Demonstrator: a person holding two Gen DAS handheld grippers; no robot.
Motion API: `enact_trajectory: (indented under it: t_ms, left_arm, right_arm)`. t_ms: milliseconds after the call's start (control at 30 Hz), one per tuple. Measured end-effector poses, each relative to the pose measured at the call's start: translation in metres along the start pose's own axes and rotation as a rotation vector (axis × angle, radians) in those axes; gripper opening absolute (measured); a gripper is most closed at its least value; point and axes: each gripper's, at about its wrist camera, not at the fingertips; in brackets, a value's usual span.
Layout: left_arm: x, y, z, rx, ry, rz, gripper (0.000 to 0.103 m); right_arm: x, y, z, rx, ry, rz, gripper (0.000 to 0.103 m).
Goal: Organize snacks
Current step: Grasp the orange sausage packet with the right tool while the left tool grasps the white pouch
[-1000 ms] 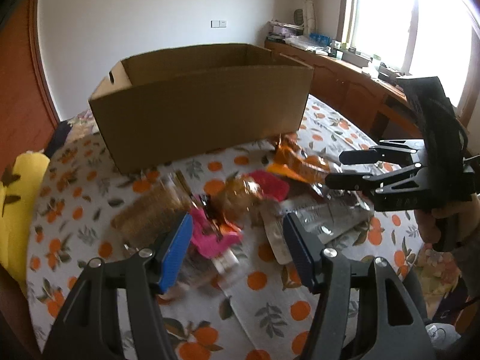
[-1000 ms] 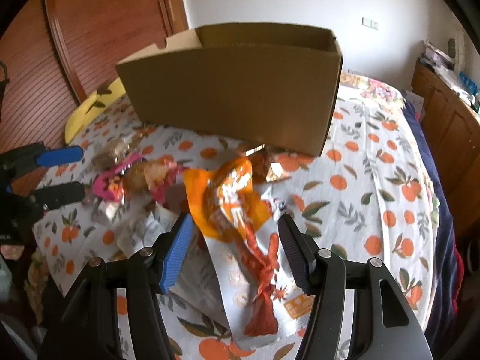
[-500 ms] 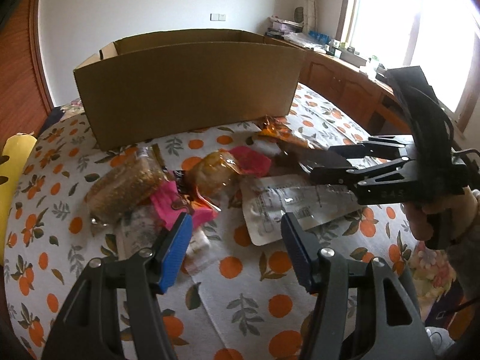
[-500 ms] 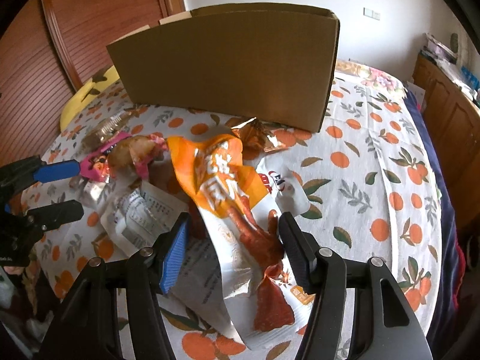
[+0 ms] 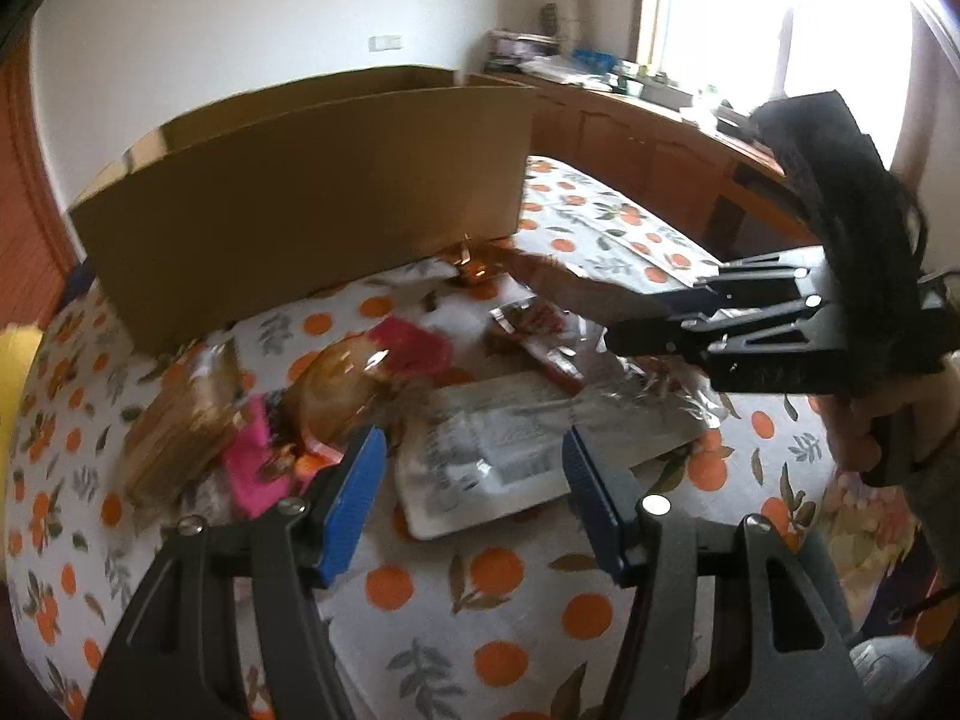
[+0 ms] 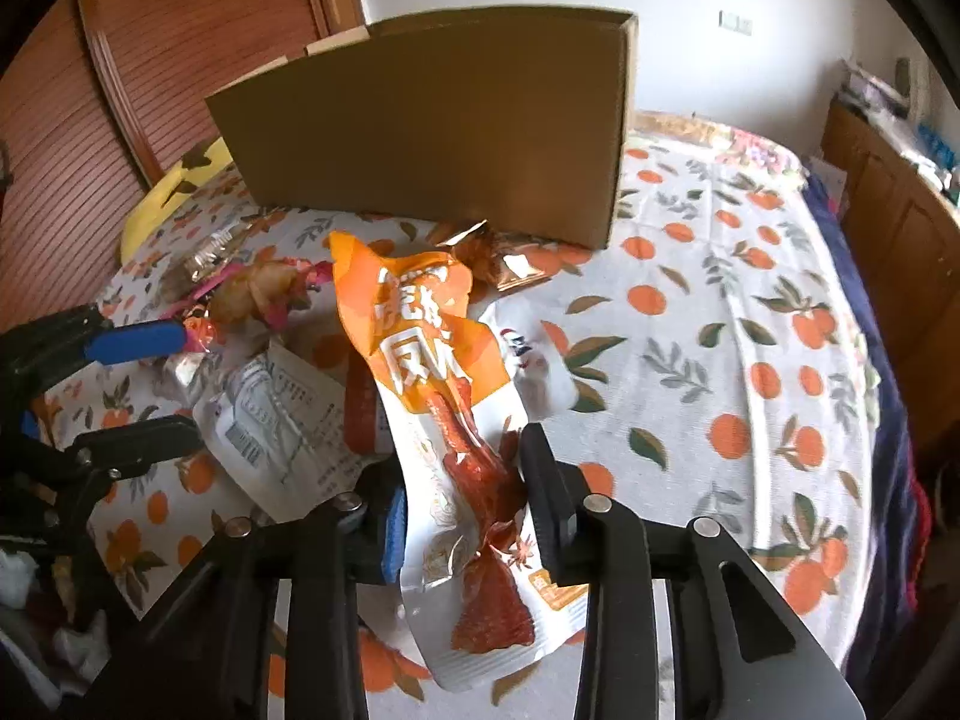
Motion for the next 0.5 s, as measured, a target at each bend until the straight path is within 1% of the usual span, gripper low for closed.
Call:
enact_trajectory:
  t_ms: [67, 133, 300, 433, 500]
  left_arm:
    - [0.005, 0.003, -0.003, 0.002, -0.012, -0.04, 0.061]
    - [0.01, 0.006, -0.007, -0.006, -0.044, -0.075, 0.061]
    - [0.018, 0.017, -0.017, -0.028, -0.105, -0.148, 0.061]
    - [0.027, 0.026, -0.033, -0.082, -0.178, -0.204, 0.061]
    - [0.028, 0.027, -0.041, -0.12, -0.197, -0.228, 0.061]
  right_arm:
    - [0.005, 0.001, 0.008, 0.021, 0.011, -0.024, 0.027]
    - [0.008, 0.001, 0.013, 0.031, 0.004, -0.027, 0.022]
    - [0.02, 0.001, 0.023, 0.058, 0.009, -0.059, 0.02]
    - [0.028, 0.0, 0.028, 0.07, 0.018, -0.091, 0.019]
    - [0.03, 0.0, 0.03, 0.072, 0.022, -0.093, 0.019]
Point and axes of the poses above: each gripper's, at about its wrist camera, not at the fingertips, and z roughly against the way its jaws point, x to its right, y to its top, and after that the axes turned 15 degrees about x, right-handed
